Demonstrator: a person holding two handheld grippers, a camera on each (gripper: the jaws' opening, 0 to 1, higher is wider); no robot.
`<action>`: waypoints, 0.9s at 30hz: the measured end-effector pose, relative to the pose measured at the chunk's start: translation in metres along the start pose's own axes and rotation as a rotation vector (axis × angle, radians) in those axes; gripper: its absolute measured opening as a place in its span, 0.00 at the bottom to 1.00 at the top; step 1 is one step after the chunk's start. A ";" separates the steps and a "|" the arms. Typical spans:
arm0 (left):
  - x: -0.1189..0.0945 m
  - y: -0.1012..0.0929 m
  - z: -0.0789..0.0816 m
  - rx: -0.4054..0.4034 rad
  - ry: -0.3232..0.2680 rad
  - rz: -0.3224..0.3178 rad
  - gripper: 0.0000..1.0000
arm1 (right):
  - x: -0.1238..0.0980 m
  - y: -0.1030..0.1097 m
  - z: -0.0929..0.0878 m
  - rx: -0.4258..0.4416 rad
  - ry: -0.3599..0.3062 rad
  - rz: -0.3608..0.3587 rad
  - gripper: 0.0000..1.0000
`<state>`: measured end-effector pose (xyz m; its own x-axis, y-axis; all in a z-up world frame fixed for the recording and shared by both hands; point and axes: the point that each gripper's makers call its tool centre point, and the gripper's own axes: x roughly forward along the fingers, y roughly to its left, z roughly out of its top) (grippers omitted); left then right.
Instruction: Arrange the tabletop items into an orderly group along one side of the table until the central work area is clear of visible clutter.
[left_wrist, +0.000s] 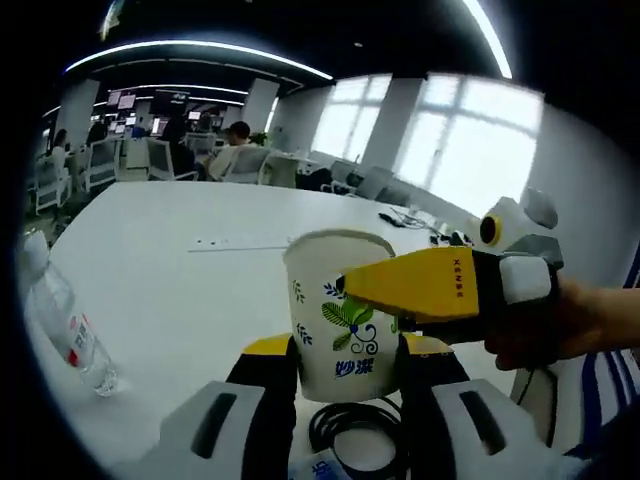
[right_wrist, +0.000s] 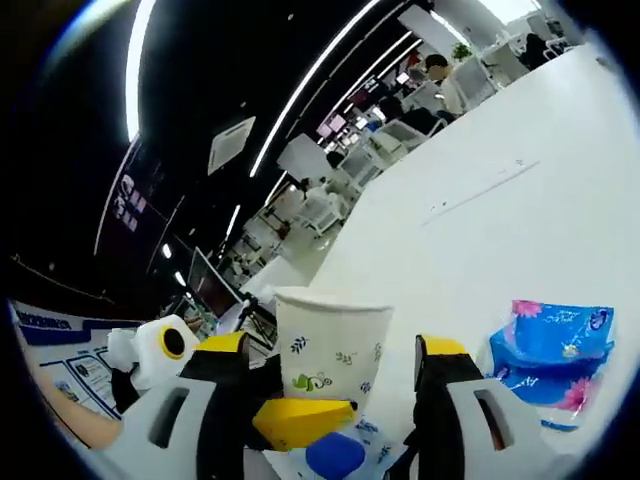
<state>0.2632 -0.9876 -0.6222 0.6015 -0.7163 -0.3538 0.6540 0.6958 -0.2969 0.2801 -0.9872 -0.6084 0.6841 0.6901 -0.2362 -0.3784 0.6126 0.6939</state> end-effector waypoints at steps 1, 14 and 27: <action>-0.002 -0.001 -0.002 0.029 0.008 0.000 0.36 | 0.001 0.002 0.001 -0.005 0.000 0.006 0.53; -0.018 0.012 -0.004 0.111 0.006 0.052 0.36 | 0.007 0.045 -0.005 -0.507 0.082 0.075 0.40; -0.038 0.038 -0.002 0.170 -0.018 0.154 0.36 | 0.025 0.071 -0.019 -0.725 0.142 0.127 0.39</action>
<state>0.2642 -0.9337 -0.6215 0.7077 -0.6039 -0.3668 0.6205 0.7794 -0.0860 0.2584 -0.9190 -0.5775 0.5396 0.7851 -0.3040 -0.7985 0.5917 0.1108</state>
